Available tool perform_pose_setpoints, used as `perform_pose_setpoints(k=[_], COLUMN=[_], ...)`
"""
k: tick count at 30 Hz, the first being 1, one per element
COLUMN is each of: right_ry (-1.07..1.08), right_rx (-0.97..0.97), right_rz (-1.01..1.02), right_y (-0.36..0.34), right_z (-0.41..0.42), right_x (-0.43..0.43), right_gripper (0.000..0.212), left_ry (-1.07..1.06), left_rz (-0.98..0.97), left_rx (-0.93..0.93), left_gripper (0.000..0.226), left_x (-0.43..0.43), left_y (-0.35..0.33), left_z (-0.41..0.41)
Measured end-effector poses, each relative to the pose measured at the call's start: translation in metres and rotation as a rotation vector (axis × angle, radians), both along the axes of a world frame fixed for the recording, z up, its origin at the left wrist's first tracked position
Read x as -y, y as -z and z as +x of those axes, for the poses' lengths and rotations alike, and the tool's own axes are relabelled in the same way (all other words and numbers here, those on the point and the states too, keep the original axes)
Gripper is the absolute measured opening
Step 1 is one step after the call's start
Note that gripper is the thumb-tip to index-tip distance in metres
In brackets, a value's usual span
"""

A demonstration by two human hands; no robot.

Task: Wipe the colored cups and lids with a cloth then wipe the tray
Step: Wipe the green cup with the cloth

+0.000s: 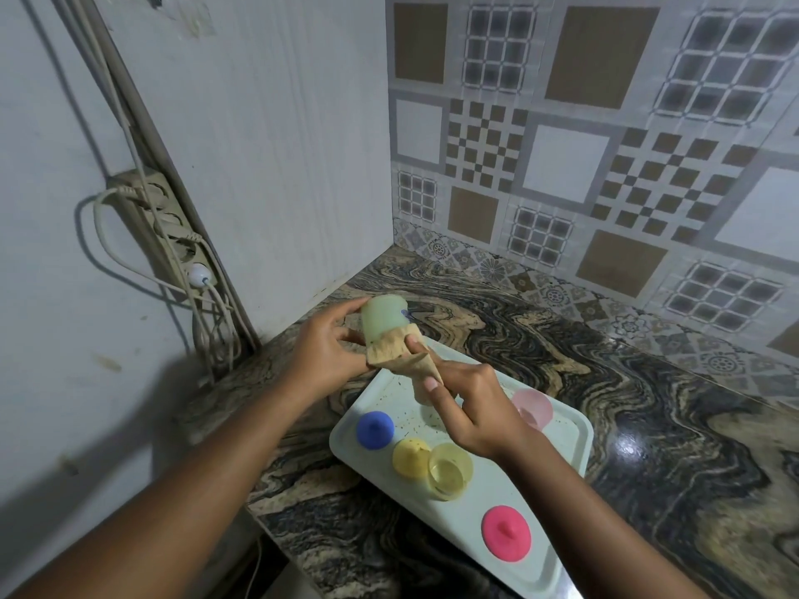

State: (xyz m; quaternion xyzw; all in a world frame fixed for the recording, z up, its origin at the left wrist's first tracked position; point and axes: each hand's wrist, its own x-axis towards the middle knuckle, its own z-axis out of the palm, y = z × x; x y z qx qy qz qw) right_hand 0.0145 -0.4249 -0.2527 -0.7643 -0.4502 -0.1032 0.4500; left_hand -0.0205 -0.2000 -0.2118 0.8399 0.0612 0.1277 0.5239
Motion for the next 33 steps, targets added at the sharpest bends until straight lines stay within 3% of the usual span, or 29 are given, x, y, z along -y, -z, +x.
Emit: perform_pose_setpoints(k=[4, 7, 9, 11, 16, 20, 23, 26, 28, 33], right_ry=[-0.001, 0.108, 0.158, 0.154, 0.166, 0.113, 0.022, -0.068, -0.090, -0.067], right_rx=[-0.066, -0.436, -0.631, -0.707, -0.556, -0.368, -0.239, -0.082, -0.060, -0.001], right_rz=[-0.023, 0.292, 0.588, 0.666, 0.354, 0.097, 0.031, -0.028, -0.048, -0.007], right_y=[0.004, 0.002, -0.010, -0.029, -0.058, -0.064, -0.062, -0.055, -0.054, -0.050], right_z=[0.001, 0.005, 0.016, 0.027, 0.026, 0.017, 0.021, 0.021, 0.017, 0.016], right_x=[0.006, 0.005, 0.001, -0.008, -0.031, -0.037, -0.034, -0.031, -0.029, -0.021], right_gripper=[0.032, 0.051, 0.045, 0.038, 0.048, 0.029, 0.038, 0.023, 0.015, 0.021], left_ry=[-0.040, -0.033, -0.010, 0.008, 0.060, 0.058, 0.066, 0.058, 0.044, 0.022], left_rz=[-0.051, -0.152, -0.151, -0.089, -0.128, -0.240, -0.201, -0.143, -0.121, -0.151], left_rx=[-0.011, -0.020, -0.016, 0.000, 0.044, 0.050, 0.050, 0.012, 0.003, 0.018], left_gripper=[0.068, 0.073, 0.081, 0.085, 0.070, 0.065, 0.060, 0.057, 0.056, 0.056], left_x=[-0.003, -0.006, -0.008, -0.010, 0.004, 0.015, 0.011, 0.005, 0.002, 0.002], left_y=[-0.006, -0.006, -0.004, -0.001, -0.005, -0.012, -0.014, -0.014, -0.015, -0.021], left_z=[-0.004, -0.006, -0.008, -0.010, -0.012, -0.012, -0.012, -0.011, -0.009, -0.009])
